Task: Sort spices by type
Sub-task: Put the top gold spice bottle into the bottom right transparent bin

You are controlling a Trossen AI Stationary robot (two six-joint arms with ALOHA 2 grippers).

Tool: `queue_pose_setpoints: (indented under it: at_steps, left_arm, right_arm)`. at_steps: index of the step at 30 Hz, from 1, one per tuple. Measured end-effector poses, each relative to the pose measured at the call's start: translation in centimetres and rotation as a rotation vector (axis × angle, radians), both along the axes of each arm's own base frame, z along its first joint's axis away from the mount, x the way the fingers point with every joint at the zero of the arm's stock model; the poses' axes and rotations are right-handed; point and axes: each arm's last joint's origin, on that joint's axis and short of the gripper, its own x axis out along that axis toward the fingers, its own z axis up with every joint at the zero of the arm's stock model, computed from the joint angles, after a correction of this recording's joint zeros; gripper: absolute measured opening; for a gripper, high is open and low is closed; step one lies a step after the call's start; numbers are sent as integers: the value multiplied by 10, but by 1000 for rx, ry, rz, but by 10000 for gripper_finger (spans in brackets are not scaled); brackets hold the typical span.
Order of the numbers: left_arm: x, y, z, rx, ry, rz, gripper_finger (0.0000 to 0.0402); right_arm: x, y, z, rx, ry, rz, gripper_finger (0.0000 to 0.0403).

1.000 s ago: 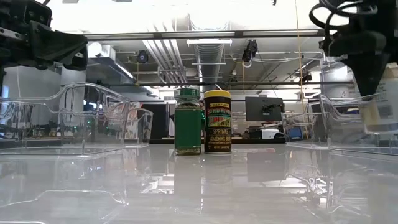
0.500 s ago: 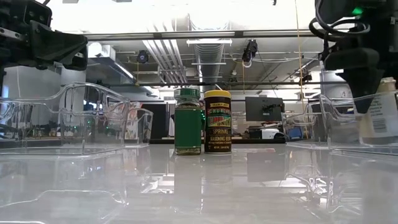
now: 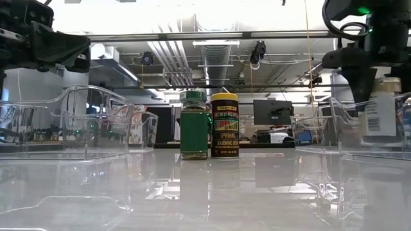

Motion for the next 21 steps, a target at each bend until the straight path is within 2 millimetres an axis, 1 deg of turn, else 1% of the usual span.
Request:
queue_pose_setpoints:
  at_steps: [5,9,11,14,17,21]
  left_arm:
    - [0,0,0,0,0,0,0]
    - [0,0,0,0,0,0,0]
    - [0,0,0,0,0,0,0]
    - [0,0,0,0,0,0,0]
    - [0,0,0,0,0,0,0]
    - [0,0,0,0,0,0,0]
  right_arm:
    - [-2,-1,2,-7,-37,-107,273]
    - [-3,-1,-1,3,-29,-159,283]
    - [-2,-1,-3,2,-22,-185,281]
    - [0,-1,-6,-1,-7,-203,272]
    - [2,-3,-7,-11,-8,-213,272]
    - [6,-8,-8,-2,-22,-191,286]
